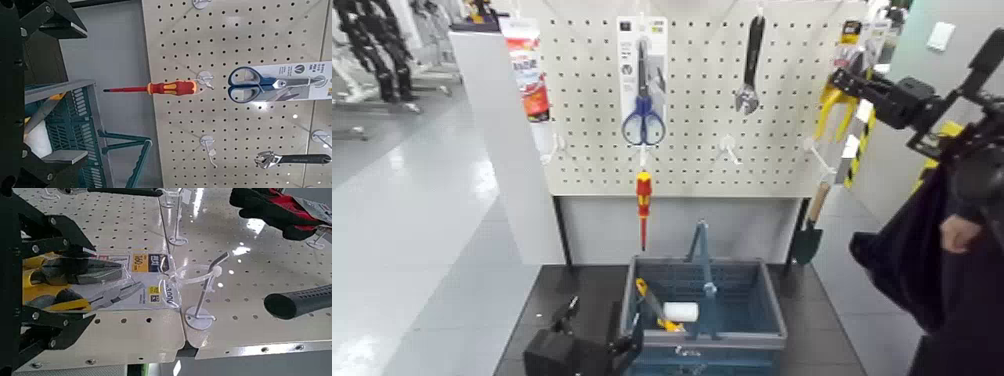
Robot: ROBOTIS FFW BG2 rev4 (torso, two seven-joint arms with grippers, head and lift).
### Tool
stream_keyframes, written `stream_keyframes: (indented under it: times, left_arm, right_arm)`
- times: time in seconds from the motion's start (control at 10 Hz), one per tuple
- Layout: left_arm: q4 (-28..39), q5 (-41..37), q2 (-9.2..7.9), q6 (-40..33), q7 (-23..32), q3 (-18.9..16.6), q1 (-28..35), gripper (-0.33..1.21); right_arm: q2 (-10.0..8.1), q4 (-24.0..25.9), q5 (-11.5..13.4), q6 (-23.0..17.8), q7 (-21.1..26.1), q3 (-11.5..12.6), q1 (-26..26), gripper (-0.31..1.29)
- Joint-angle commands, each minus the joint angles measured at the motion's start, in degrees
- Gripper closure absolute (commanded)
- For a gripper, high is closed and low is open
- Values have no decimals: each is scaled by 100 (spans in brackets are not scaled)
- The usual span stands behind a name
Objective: Put the yellow pliers into the crate.
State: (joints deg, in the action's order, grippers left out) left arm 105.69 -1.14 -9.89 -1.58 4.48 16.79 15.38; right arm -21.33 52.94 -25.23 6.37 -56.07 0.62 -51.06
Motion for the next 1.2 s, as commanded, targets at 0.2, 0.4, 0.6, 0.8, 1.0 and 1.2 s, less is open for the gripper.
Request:
stream_keyframes:
  times: [0.2,0.4,0.6,0.8,1.0,1.2]
  left_arm:
    - [-4,0,5,0,0,0,0,22]
    - [-4,0,-4,0,0,0,0,22]
    - [-4,0,-4,0,0,9,9,22]
    - [4,0,-12,-9,0,-9,18,22]
    - [13,-9,-12,-9,9,-17,53,22]
    - [22,-9,-30,-9,9,-9,53,22]
  right_arm:
    - [24,5,150,-66,61,-62,-97,111]
    - [24,14,150,-75,61,-62,-97,111]
    - [24,23,141,-84,52,-62,-106,111]
    - [41,410,150,-110,26,43,-18,110]
    - [129,1693,378,268,149,474,448,110]
    - [182,2071,334,338,149,553,659,110]
